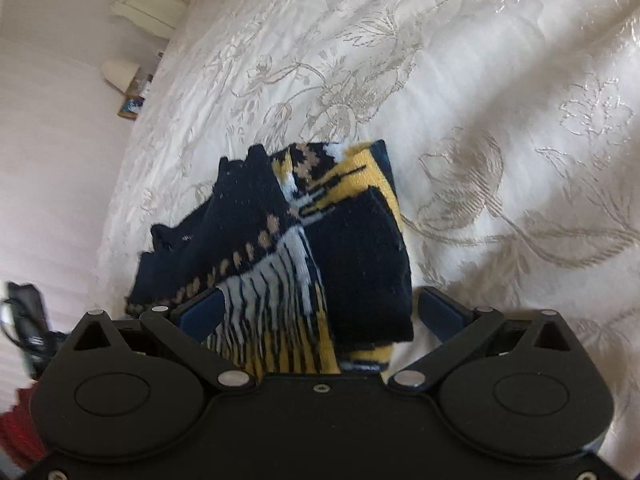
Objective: Fold small clothes
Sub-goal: 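Lower both open tools onto the side edges of the folded sweater, then close the right tool on the sweater's side edge and lift it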
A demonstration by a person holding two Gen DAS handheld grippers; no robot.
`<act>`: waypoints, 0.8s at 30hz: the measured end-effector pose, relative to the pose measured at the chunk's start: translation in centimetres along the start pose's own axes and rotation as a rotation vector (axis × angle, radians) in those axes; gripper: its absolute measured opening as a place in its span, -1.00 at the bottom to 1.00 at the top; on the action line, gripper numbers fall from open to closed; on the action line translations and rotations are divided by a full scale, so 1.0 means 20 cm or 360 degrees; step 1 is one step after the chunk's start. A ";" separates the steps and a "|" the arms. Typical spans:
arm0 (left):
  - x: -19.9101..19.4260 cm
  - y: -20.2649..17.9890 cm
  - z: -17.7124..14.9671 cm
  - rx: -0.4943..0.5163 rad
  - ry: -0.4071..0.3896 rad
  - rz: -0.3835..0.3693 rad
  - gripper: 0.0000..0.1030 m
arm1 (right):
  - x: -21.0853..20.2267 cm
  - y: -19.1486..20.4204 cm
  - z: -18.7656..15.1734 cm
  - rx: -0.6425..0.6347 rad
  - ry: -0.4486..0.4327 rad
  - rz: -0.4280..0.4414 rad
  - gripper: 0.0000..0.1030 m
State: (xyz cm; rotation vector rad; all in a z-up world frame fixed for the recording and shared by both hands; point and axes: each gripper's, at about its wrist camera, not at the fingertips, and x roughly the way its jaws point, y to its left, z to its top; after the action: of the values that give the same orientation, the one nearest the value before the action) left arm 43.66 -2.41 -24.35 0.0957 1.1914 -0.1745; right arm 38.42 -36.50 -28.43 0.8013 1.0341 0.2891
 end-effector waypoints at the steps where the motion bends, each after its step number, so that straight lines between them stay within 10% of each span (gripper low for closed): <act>1: 0.02 0.00 0.00 -0.0005 0.0003 -0.0006 0.98 | 0.00 -0.01 0.00 0.0012 -0.0001 0.0013 1.00; 11: 0.05 0.01 -0.01 -0.0020 0.0013 0.0001 1.00 | 0.02 0.02 0.00 -0.0039 0.0052 0.0110 0.97; 15: 0.05 0.00 0.00 -0.0014 0.0019 0.0005 0.99 | 0.05 0.05 -0.01 -0.0039 0.0124 0.0089 -0.30; 24: -0.10 -0.09 0.05 0.0096 -0.0113 0.0055 0.98 | -0.08 0.22 -0.01 -0.0152 0.0064 0.0038 -0.31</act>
State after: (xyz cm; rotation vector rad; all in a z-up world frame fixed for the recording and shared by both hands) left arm 43.52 -4.17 -22.15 0.1617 1.1130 -0.1822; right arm 38.15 -34.33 -24.32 0.7245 1.0415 0.3736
